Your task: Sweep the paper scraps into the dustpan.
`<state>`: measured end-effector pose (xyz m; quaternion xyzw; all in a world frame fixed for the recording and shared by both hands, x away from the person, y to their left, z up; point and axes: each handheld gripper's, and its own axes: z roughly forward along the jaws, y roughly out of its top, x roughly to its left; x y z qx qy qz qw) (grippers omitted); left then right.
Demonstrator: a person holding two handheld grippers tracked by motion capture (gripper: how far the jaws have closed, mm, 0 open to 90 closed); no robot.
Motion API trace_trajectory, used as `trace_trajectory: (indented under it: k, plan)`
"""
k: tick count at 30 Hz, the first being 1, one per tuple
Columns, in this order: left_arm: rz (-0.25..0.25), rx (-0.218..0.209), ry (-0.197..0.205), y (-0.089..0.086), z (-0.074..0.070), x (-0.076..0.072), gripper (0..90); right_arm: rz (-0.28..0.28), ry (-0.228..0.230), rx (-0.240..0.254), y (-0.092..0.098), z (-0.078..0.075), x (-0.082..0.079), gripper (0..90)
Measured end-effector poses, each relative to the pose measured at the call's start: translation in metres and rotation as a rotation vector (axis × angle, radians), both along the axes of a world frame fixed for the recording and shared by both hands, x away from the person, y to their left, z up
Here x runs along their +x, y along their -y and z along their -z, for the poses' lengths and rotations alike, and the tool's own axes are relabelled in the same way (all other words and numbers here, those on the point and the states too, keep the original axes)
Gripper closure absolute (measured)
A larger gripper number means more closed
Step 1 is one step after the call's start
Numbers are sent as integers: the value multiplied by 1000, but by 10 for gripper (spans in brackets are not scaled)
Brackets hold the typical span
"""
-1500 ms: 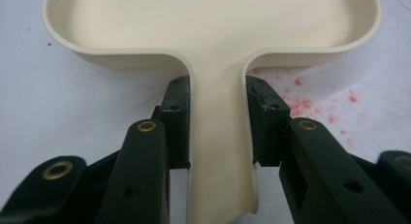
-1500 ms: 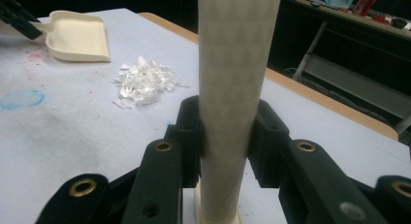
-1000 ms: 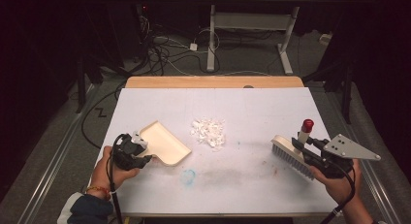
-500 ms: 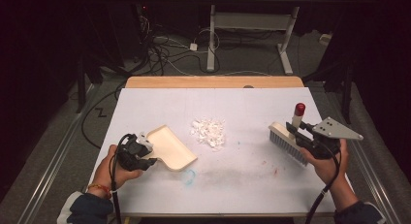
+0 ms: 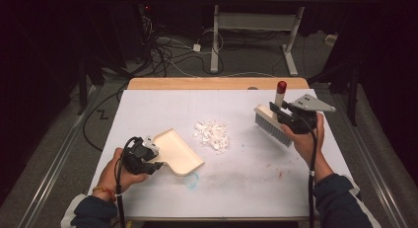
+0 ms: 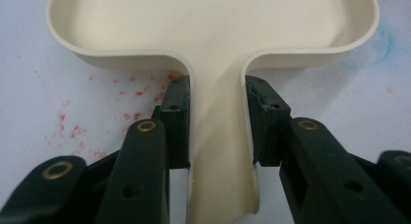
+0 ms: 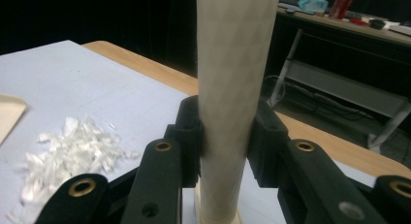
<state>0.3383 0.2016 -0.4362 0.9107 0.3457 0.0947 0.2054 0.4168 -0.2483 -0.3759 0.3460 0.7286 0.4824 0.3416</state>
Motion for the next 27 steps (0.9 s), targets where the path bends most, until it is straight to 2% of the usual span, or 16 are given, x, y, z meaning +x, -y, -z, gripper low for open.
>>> trace_trajectory:
  k: [6, 7, 8, 11, 13, 16, 18, 21, 22, 25, 27]
  plan:
    - [-1, -1, -1, 2, 1, 1, 636, -8, 16, -4, -40, -4, 26, 707]
    - [-1, -1, -1, 2, 1, 1, 636, -8, 16, -4, -40, -4, 26, 707]
    - [4, 0, -2, 3, 1, 2, 635, 3, 26, -8, -56, -2, 37, 707]
    - [13, -1, -2, 6, 1, 3, 636, 7, 13, 28, -73, 3, 50, 707]
    - [20, 12, -4, 8, 4, 4, 635, 23, 35, 6, -85, 5, 55, 707]
    - [23, 12, -8, 10, 7, 6, 635, 28, 60, -12, -98, 10, 60, 707]
    - [24, 17, -11, 10, 7, 6, 635, 27, 61, 5, -107, 16, 63, 707]
    - [27, 16, -11, 12, 9, 8, 635, 9, 46, 8, -115, 21, 66, 707]
    - [29, 19, -10, 12, 10, 8, 636, -10, 42, -16, -125, 26, 69, 708]
    - [35, 19, -8, 12, 10, 9, 635, -41, 24, 9, -131, 29, 69, 708]
    - [37, 17, -6, 12, 9, 9, 635, -65, 18, 1, -137, 31, 66, 707]
